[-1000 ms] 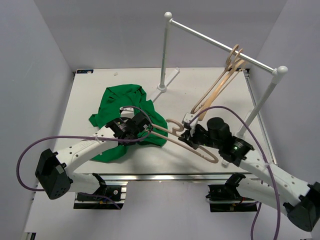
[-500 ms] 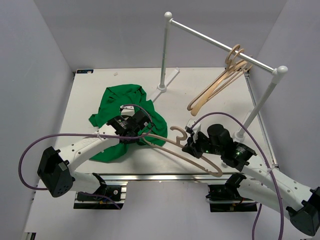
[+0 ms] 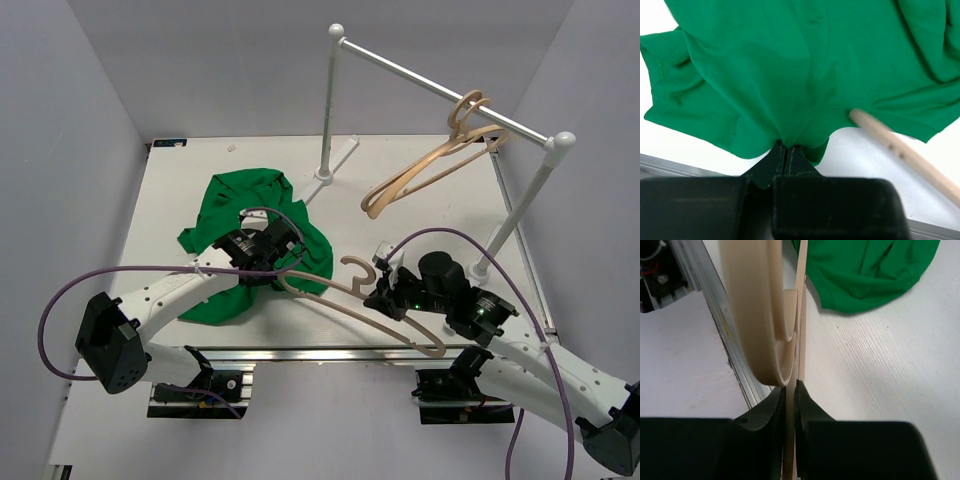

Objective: Place the t-shirt on the hanger

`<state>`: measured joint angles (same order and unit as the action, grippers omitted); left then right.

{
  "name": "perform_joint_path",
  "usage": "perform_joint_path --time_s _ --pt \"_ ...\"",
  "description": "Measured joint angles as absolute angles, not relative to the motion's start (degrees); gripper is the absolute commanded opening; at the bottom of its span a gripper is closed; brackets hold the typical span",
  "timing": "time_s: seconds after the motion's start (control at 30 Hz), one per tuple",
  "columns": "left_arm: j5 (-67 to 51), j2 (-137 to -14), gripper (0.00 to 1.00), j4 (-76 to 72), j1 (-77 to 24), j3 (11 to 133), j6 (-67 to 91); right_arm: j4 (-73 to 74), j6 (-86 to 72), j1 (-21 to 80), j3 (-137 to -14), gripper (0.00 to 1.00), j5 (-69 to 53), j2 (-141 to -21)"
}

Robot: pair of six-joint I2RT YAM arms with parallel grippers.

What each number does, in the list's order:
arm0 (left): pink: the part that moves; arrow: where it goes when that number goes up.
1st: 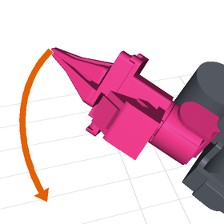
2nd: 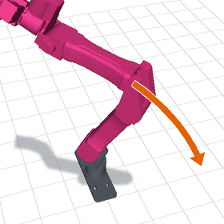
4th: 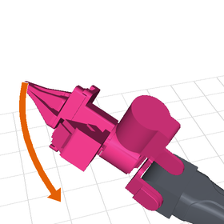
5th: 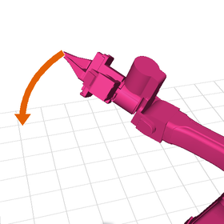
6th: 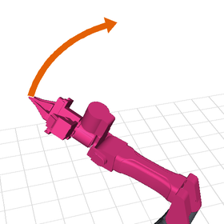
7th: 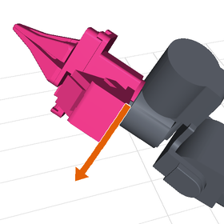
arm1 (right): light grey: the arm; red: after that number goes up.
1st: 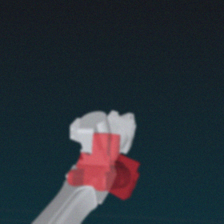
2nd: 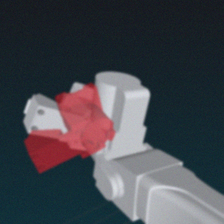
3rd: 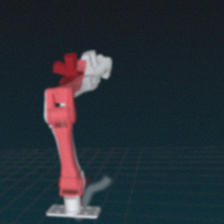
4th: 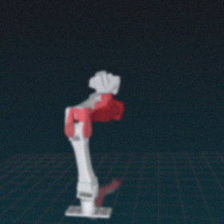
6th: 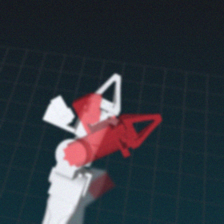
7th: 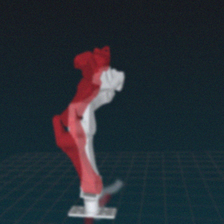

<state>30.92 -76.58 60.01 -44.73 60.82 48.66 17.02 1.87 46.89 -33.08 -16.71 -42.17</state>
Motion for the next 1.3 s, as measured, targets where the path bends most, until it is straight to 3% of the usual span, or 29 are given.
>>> perform_joint_path --time_s 0.3,0.8,1.3 --pt "30.89 -76.55 0.00 59.99 -44.51 60.82 48.49 16.58 1.89 47.03 -33.08 0.00 -20.47 -37.32" --pt "30.02 -75.20 0.00 59.92 -44.36 60.82 47.24 10.07 5.32 47.29 -34.35 0.00 -13.28 -50.92" --pt "27.18 -75.20 0.00 60.14 -44.36 63.94 43.22 5.34 30.89 46.33 -39.70 0.00 -26.39 -58.59"
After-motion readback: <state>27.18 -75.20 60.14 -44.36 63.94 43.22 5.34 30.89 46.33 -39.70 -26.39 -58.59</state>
